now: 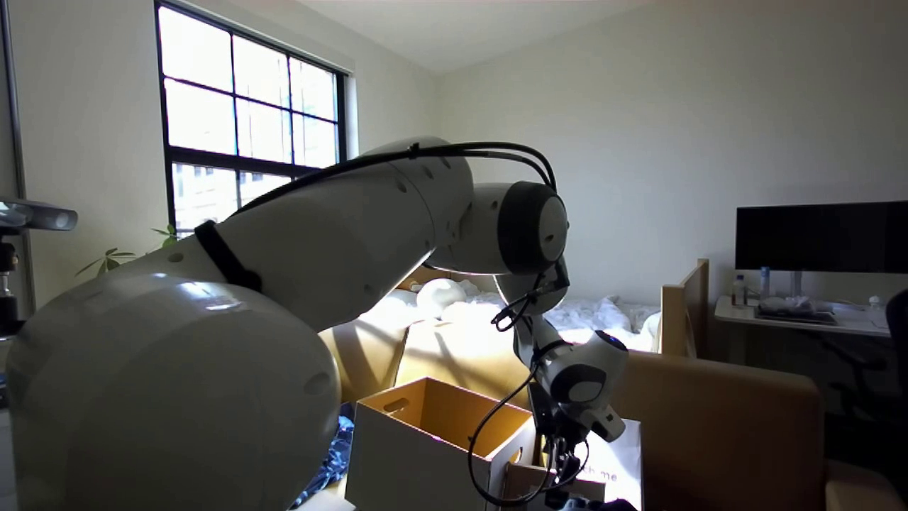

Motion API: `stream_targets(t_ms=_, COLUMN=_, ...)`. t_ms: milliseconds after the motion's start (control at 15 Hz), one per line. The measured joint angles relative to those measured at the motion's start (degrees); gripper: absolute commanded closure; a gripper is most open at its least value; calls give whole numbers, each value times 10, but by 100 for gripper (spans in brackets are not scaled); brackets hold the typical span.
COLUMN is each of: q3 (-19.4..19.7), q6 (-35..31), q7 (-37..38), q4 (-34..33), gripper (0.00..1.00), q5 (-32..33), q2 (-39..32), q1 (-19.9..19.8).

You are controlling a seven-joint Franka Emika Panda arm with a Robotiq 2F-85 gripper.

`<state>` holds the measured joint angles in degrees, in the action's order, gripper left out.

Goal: Put a book and hoodie from the couch into the box

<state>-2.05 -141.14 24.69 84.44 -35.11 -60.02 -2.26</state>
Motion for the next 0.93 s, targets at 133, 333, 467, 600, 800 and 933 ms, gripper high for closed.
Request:
stream_targets(t_ms=133, q3=15, q6=40, q7=76, q4=-24, gripper=0, q5=7, q2=-13, q1=16)
stream_targets(t_ms=333, q3=25, q6=114, q7=188, q4=-94, gripper=0, q5=31, q2=-45, q1=38)
stream_targets(t_ms=467, q3=25, q6=167, q7=249, q4=-152, gripper=0, q5=52, q2=-75, q1=44)
stream_targets(t_ms=600, q3=25, q6=250, q7=292, q4=-208, gripper=0, q5=70, q2=-106, q1=39)
stream_targets(t_ms=800, q3=26, q6=364, q7=305, q4=-282, gripper=27, q5=78, q2=-154, q1=24)
stream_targets(t_ms=933, q3=26, q6=382, q7=305, q4=-319, gripper=41, q5=91, q2=-181, q1=19)
